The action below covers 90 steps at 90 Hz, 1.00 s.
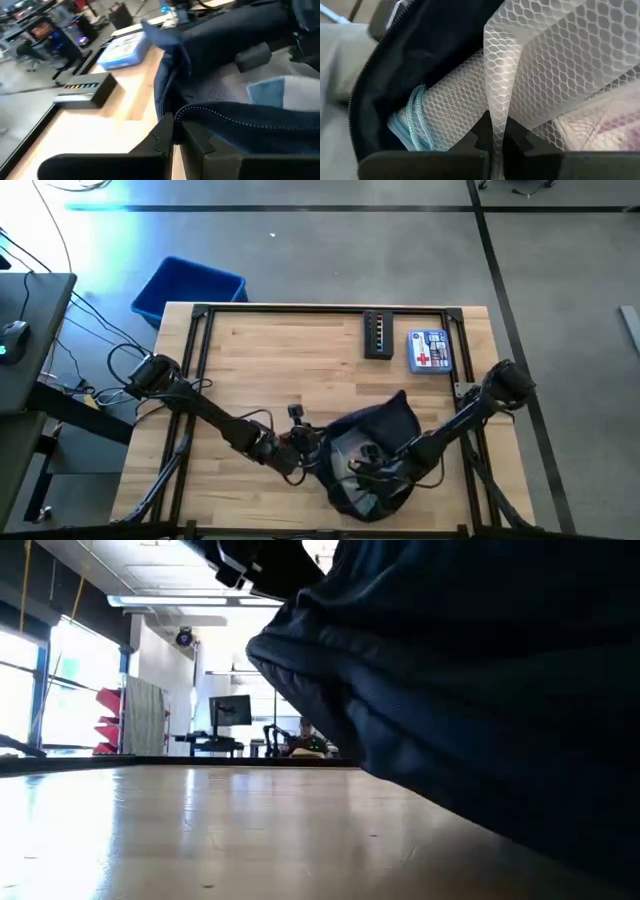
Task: Unpack backpack
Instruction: Put the white zip bag into the backpack
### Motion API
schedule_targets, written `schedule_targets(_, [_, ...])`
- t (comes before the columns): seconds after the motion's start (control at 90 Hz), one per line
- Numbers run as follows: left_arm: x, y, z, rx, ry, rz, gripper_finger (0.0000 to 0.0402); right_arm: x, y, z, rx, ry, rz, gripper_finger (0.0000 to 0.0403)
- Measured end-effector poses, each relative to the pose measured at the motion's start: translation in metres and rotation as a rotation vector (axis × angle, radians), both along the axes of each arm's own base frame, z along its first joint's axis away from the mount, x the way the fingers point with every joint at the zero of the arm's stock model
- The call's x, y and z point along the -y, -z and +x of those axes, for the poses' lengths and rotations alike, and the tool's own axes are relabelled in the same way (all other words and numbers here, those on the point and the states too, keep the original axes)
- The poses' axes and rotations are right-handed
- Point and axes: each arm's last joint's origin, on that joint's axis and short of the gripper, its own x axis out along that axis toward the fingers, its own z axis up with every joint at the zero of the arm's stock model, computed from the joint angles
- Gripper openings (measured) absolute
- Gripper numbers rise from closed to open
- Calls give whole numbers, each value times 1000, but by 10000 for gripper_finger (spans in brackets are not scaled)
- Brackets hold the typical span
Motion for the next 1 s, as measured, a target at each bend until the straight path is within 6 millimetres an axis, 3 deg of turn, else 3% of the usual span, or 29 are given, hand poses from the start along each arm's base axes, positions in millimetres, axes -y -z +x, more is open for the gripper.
schedule_targets(0.167, [-2,0,1,-42,67,24,27,4,-3,6,41,22,-26,0])
schedule_targets(0.411, [-28,-9,5,-93,55,8,151,13,-3,12,64,94,-45,0])
schedule_targets(0.6, [-51,-57,-18,-58,29,-17,216,18,-3,15,66,149,-44,0])
schedule_targets(0.711, [-54,-86,-42,-13,47,-107,226,19,-3,16,63,162,-39,0])
schedule_targets(0.789, [-49,-94,-58,-35,121,-244,226,21,-2,16,46,181,-23,0])
schedule_targets(0.878, [-36,-87,-68,-99,176,-390,220,22,-2,18,8,173,33,0])
schedule_targets(1.0, [-9,-53,-68,-206,192,-398,205,30,-2,22,-53,195,122,0])
